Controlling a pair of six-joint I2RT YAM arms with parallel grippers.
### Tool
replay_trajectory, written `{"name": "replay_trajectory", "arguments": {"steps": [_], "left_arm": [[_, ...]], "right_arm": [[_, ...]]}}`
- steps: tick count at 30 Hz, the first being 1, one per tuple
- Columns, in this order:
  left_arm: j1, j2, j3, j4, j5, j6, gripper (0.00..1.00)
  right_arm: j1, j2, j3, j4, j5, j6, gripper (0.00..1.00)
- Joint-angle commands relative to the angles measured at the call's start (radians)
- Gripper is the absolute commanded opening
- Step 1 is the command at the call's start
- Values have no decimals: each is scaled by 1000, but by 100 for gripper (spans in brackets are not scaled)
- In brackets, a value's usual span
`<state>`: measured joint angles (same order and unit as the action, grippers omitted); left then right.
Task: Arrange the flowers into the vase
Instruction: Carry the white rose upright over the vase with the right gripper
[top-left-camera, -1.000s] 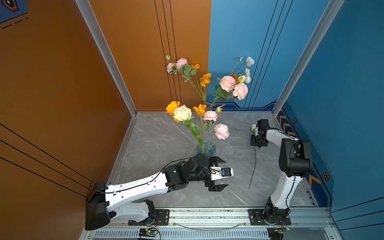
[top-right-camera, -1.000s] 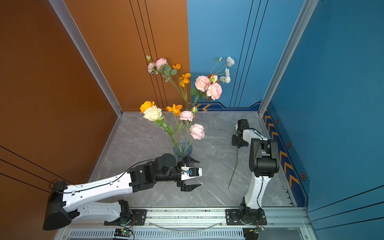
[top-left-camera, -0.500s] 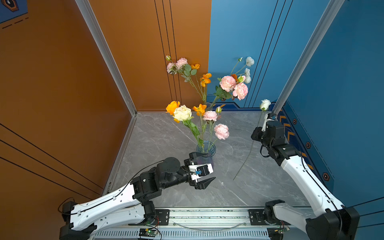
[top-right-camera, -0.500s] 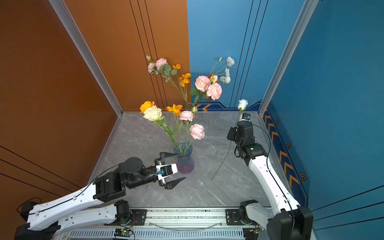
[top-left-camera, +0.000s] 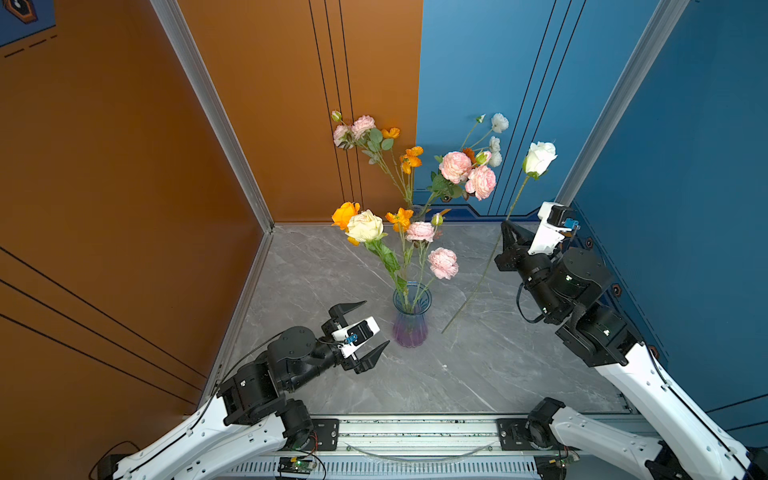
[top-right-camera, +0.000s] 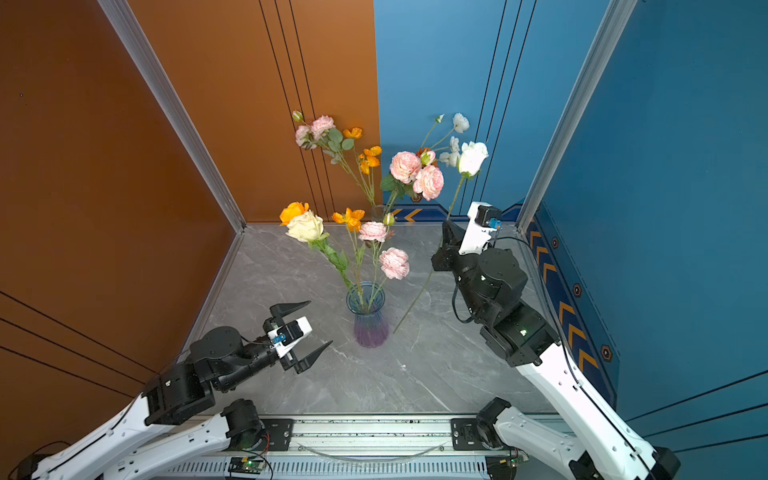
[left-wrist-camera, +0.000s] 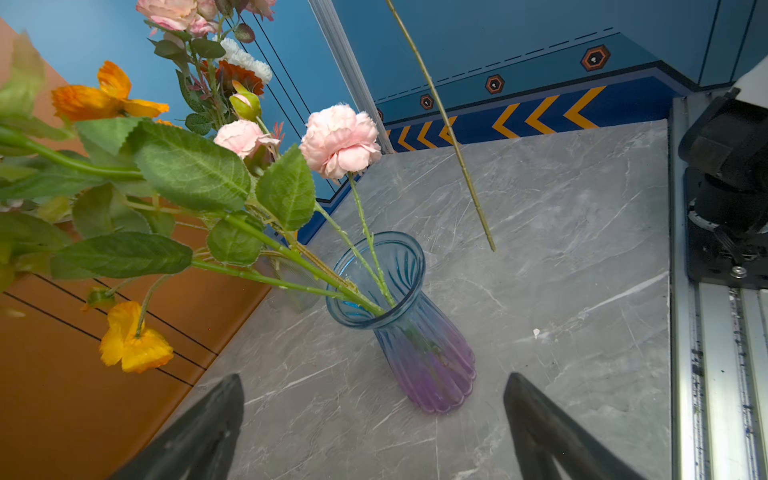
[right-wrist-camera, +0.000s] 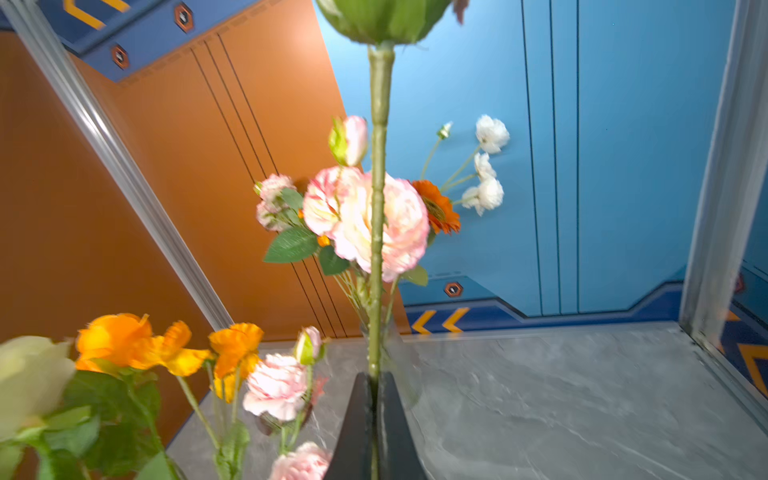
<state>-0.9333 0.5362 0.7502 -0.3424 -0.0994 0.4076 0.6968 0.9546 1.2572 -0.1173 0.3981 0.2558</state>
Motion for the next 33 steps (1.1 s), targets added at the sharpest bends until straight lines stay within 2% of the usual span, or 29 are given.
{"name": "replay_trajectory", "arguments": {"steps": [1,5,7,10,15,18,26,33], "left_arm": [[62,0,-38,72,123,-35,98],[142,13,-61,96,216,-73,98],[154,9,-63,95,237,-86,98],[161,4,-67,105,255,-92,98],[185,11,-67,109,282,-104,98],[194,15,-67,109,297,-109,98],[226,30,-65,119,340,-125,98],[244,42,-65,125,364,-135,98]], "right_arm": [[99,32,31,188,82,-136,0],[217,85,48,317,100,-257,0],[262,114,71,340,136,-315,0],[289,154,90,373,156,-373,0],[327,190,43,556,199,-467,0],[332,217,87,521,212,-491,0],[332,247,70,555,236,-560,0],[332,243,-44,550,226,-501,0]]}}
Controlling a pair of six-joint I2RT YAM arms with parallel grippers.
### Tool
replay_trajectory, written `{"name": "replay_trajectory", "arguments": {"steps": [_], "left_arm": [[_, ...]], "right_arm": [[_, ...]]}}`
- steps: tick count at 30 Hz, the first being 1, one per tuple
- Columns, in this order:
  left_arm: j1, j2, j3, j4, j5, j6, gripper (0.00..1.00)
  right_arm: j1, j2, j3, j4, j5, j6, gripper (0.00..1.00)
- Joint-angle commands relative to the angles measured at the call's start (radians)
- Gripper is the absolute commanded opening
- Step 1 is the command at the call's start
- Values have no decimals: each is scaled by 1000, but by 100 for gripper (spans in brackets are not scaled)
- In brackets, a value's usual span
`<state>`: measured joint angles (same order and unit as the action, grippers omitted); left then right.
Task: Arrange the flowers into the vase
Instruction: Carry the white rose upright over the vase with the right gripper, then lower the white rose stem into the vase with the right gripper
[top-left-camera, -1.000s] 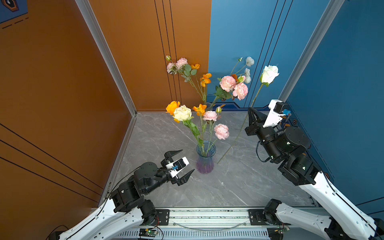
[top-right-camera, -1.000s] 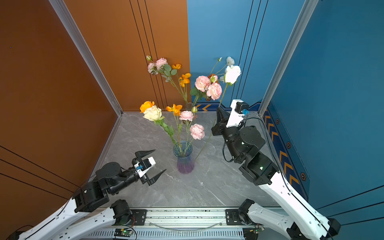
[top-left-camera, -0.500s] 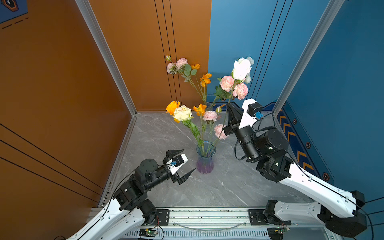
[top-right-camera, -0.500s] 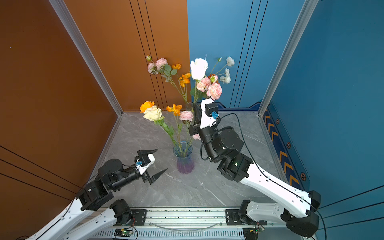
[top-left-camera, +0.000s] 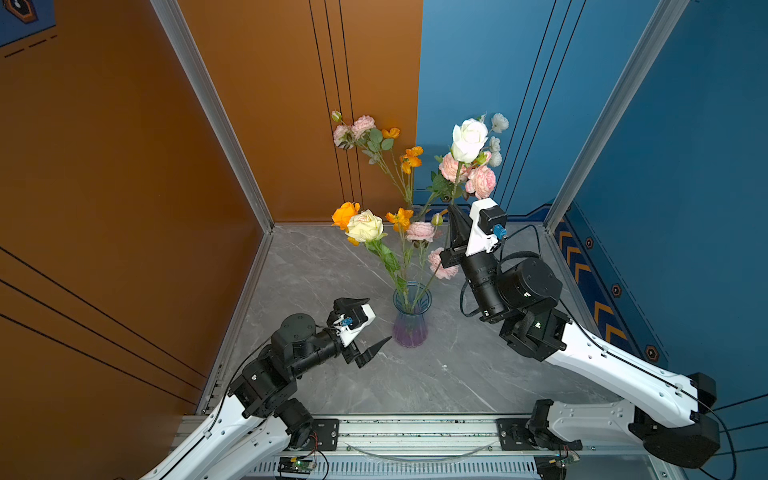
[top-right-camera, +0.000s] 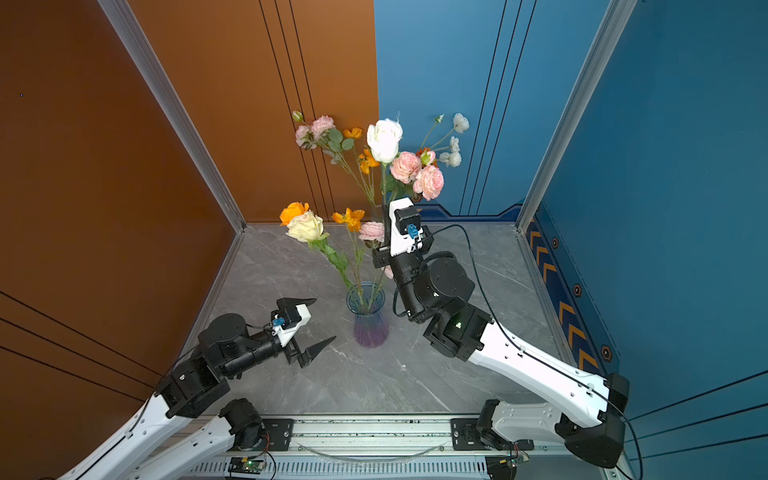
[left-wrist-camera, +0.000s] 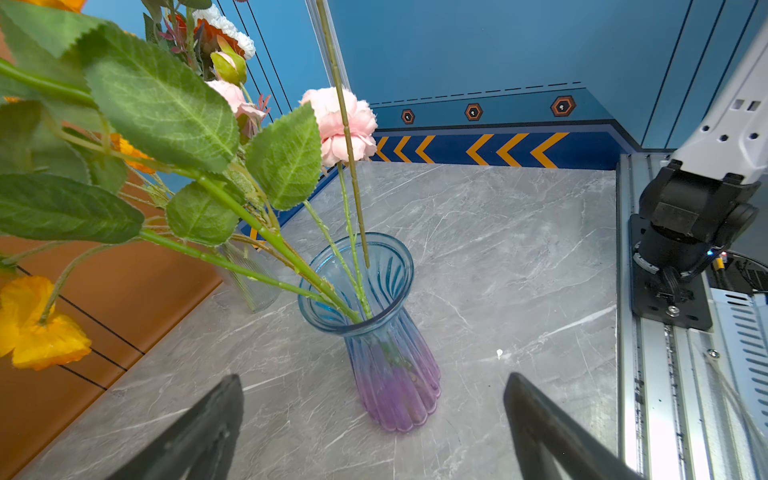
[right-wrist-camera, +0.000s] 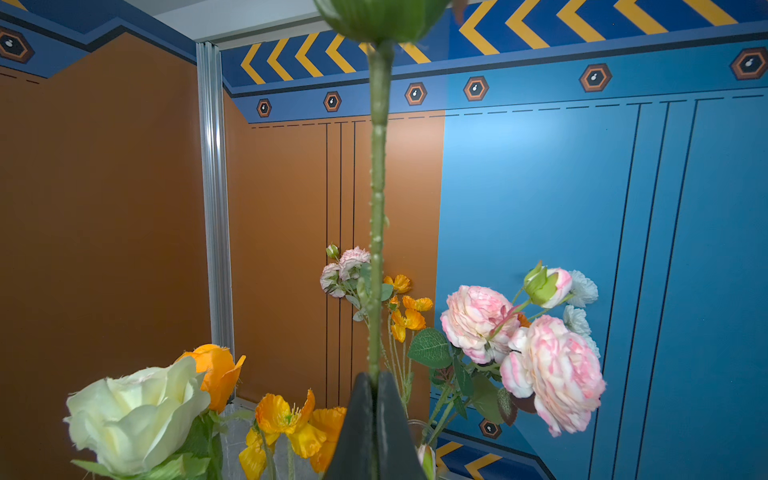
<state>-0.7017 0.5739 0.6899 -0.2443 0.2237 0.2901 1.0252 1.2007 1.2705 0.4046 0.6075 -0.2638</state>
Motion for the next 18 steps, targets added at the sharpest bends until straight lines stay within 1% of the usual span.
{"name": "replay_trajectory", "arguments": {"steps": [1,5,9,12,16,18], "left_arm": [[16,9,-5,27,46,-20,98],[25,20,-2,28,60,-25,98],[32,23,-3,28,68,-28,98],[34,27,-1,29,75,-31,98],[35,31,-3,29,79,-34,98],[35,32,-2,29,81,-34,98]], "right_arm": [[3,-5,-86,39,9,32,0],[2,-4,-176,68,-38,87,0],[3,0,-233,83,-51,143,0],[5,8,-305,156,-55,170,0],[19,37,-412,313,-26,148,0],[25,54,-447,363,-9,144,0]]}}
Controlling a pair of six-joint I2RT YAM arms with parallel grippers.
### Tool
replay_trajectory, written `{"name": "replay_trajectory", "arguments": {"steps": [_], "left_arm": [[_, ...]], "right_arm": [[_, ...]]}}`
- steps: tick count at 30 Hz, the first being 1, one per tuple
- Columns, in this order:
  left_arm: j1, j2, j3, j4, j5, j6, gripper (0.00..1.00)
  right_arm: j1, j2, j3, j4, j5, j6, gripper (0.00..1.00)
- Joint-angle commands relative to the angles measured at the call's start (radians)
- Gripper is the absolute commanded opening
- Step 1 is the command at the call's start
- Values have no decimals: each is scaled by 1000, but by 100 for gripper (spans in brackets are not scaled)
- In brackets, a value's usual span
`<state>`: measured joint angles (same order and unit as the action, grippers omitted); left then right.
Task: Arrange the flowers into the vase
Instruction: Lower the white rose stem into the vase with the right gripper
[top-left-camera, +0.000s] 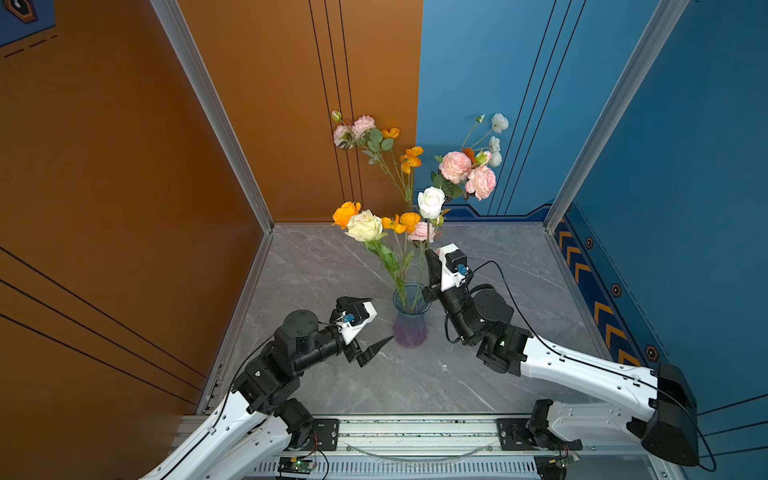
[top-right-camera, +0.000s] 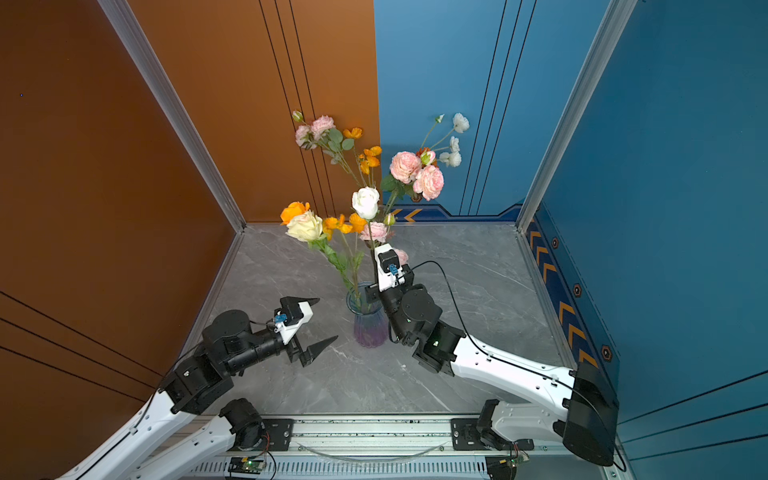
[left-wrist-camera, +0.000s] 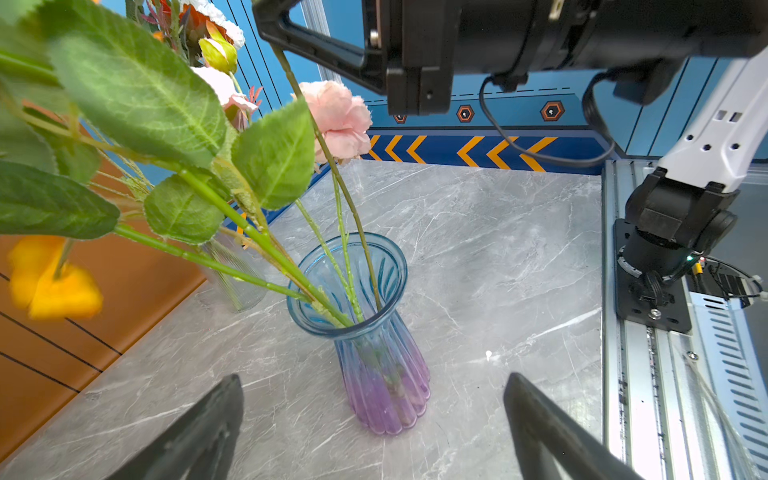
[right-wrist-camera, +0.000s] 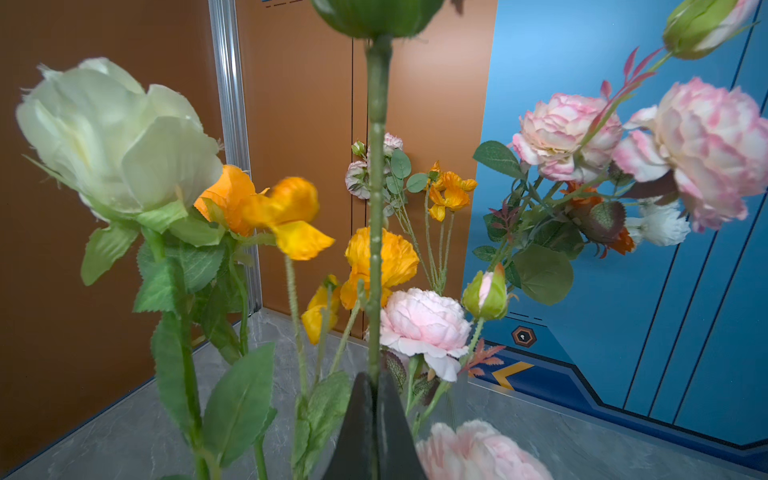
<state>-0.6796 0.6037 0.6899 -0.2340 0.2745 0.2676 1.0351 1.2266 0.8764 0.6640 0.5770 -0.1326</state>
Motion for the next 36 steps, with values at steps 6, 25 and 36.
{"name": "replay_trajectory", "arguments": {"steps": [6,25,36], "left_arm": [[15,8,-3,18,33,-12,98],[32,12,5,19,65,-24,98],[38,1,2,19,69,-30,98]], "right_arm": [[35,57,-85,114,27,24,0],[71,0,86,-214,11,-18,0],[71,7,283,-557,-52,-5,0]]}}
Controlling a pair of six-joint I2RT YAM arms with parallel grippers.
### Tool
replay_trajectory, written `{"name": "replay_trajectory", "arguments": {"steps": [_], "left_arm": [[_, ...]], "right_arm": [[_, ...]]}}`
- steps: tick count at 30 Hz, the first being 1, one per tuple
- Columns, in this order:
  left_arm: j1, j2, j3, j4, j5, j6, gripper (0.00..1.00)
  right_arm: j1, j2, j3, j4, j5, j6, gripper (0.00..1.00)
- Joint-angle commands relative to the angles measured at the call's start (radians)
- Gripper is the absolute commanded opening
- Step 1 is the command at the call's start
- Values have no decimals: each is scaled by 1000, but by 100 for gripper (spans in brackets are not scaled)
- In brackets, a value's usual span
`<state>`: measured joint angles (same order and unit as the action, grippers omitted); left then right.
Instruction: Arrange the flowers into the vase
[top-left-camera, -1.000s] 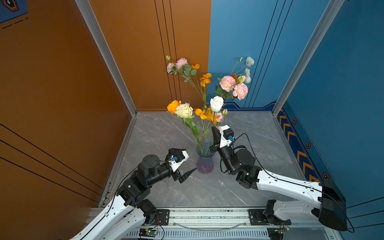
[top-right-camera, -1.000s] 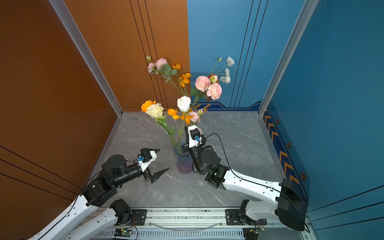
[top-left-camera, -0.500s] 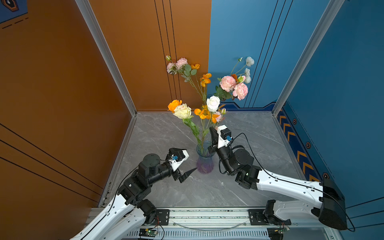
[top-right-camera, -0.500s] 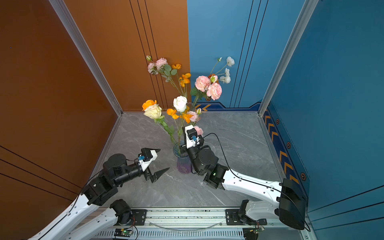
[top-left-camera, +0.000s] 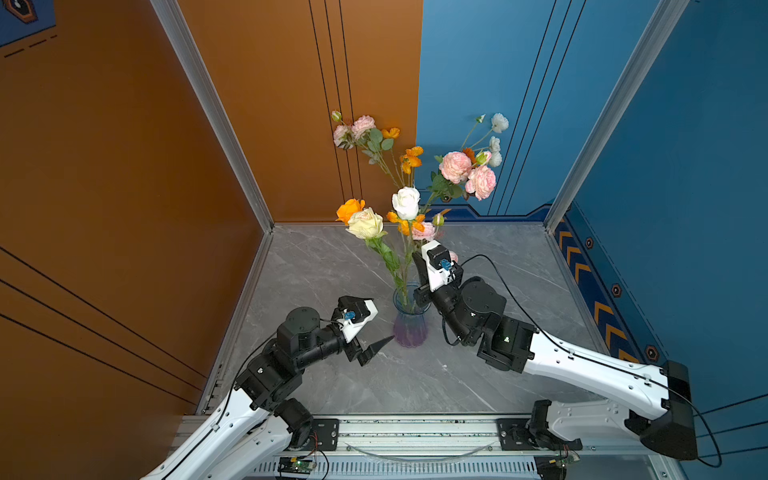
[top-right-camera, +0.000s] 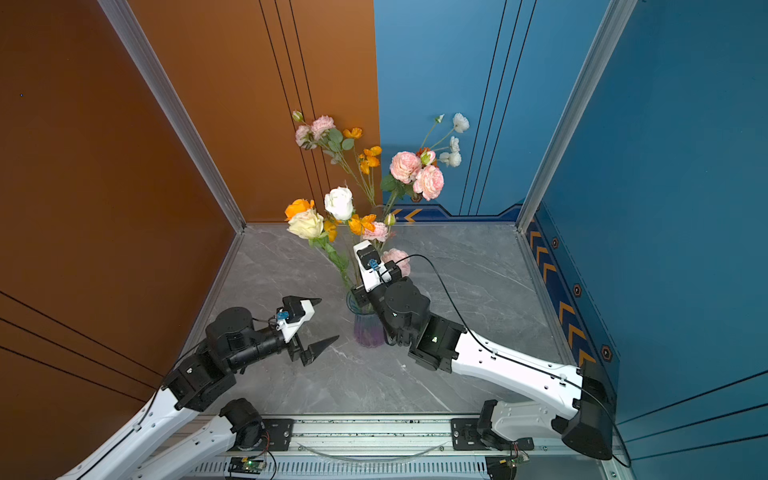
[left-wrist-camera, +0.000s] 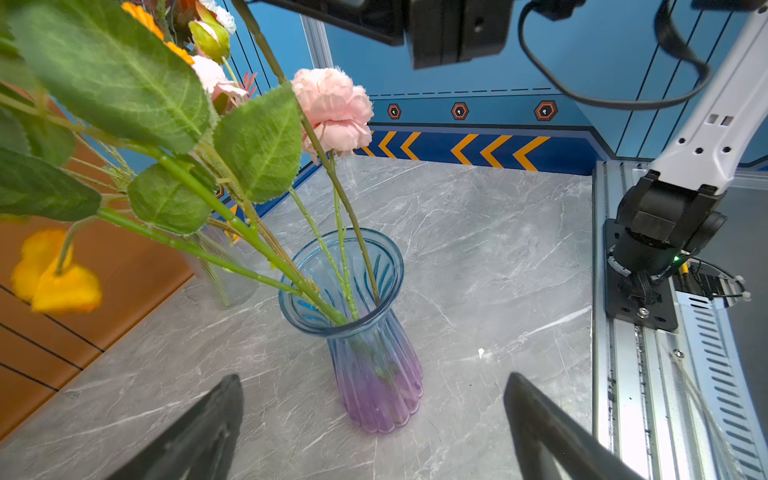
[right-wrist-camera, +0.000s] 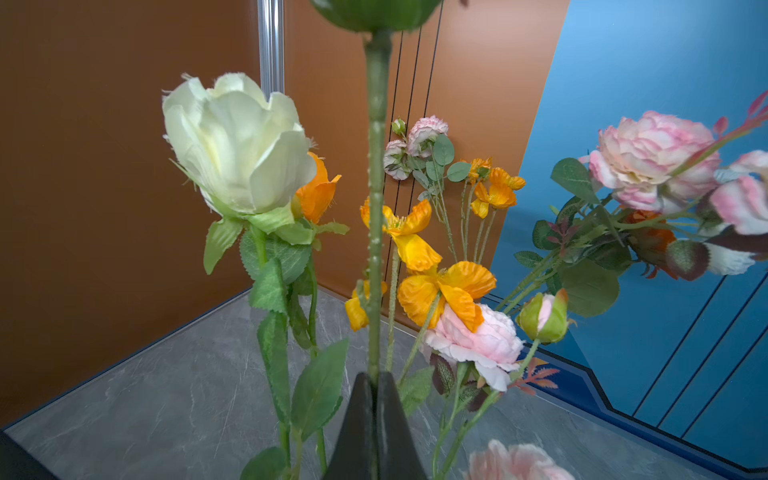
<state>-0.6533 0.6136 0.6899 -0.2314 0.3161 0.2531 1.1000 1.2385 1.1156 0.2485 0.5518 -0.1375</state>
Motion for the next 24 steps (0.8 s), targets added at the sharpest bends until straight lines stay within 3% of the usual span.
{"name": "replay_trajectory", "arguments": {"steps": [1,9,16,24], "left_arm": [[11,-9,3,17,28,-15,98],[12,-12,2,17,31,-17,98],[13,-15,3,17,34,-18,98],[16,-15,3,17,40,-20,98]], "right_arm": [[6,-5,52,-151,-28,-2,0],[8,28,92,-193,-40,-13,0],[18,30,158,-187,22,-89,0],[-1,69,199,-253,-13,-47,0]]}}
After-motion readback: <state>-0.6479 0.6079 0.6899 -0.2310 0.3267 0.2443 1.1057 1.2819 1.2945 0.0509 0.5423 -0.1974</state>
